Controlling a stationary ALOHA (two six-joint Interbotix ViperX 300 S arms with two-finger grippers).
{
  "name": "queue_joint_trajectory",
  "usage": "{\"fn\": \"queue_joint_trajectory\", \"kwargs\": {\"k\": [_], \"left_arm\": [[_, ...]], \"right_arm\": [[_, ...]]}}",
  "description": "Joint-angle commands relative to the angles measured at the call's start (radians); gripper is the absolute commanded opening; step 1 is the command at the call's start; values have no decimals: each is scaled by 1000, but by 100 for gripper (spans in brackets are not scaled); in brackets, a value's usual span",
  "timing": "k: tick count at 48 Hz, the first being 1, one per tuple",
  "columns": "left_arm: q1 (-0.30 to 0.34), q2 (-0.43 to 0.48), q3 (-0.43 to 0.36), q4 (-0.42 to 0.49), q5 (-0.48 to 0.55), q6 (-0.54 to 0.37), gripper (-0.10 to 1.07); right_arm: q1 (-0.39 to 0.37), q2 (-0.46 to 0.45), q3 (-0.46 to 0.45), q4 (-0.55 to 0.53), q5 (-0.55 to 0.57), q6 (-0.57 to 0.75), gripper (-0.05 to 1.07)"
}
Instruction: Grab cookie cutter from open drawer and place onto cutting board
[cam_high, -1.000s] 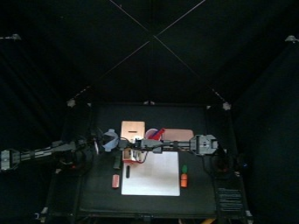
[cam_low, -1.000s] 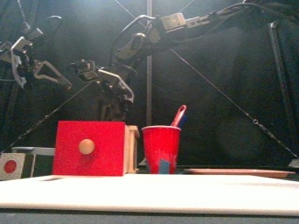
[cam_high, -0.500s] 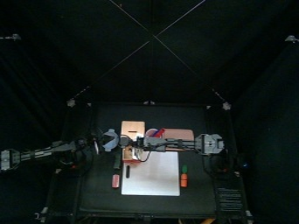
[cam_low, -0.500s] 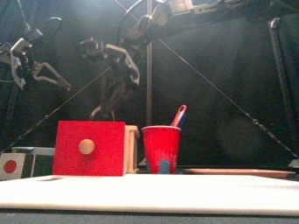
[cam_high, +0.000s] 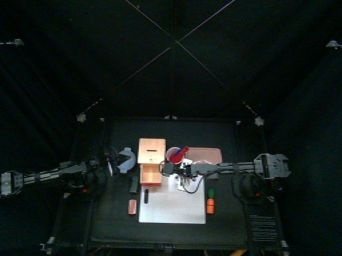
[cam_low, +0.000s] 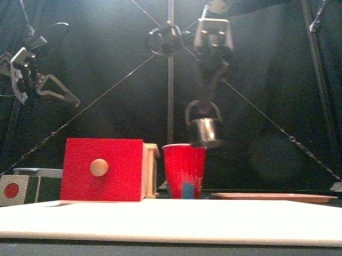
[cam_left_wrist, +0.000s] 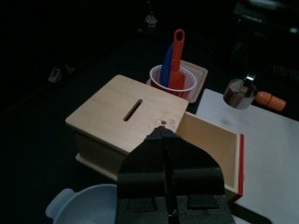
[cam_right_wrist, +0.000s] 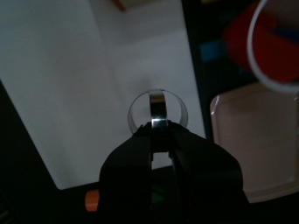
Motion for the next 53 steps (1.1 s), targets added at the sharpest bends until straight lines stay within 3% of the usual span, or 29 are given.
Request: {"fn": "queue_joint_trajectory", "kwargs": {"k": [1, 8, 17, 29, 42, 53], "left_arm": [[-18, 5, -11, 29, -51, 0, -1], [-35, 6, -18, 80, -101, -2, -1], [-43, 8, -32, 97, -112, -2, -1], [-44, 12, -32, 91, -112, -5, -1], [-43, 15, -23, 89, -112, -3, -1], [-44, 17, -21, 87, -107, -6, -1]], "right_arm": [[3, -87, 109, -6, -127, 25, 44], [3, -135, 285, -9, -321, 25, 45], [6, -130, 356, -9, -411, 26, 49], [8, -166, 321, -11, -399, 31, 93], [11, -357, 285, -12, -428, 31, 94], [-6, -545, 422, -60, -710, 28, 94]]}}
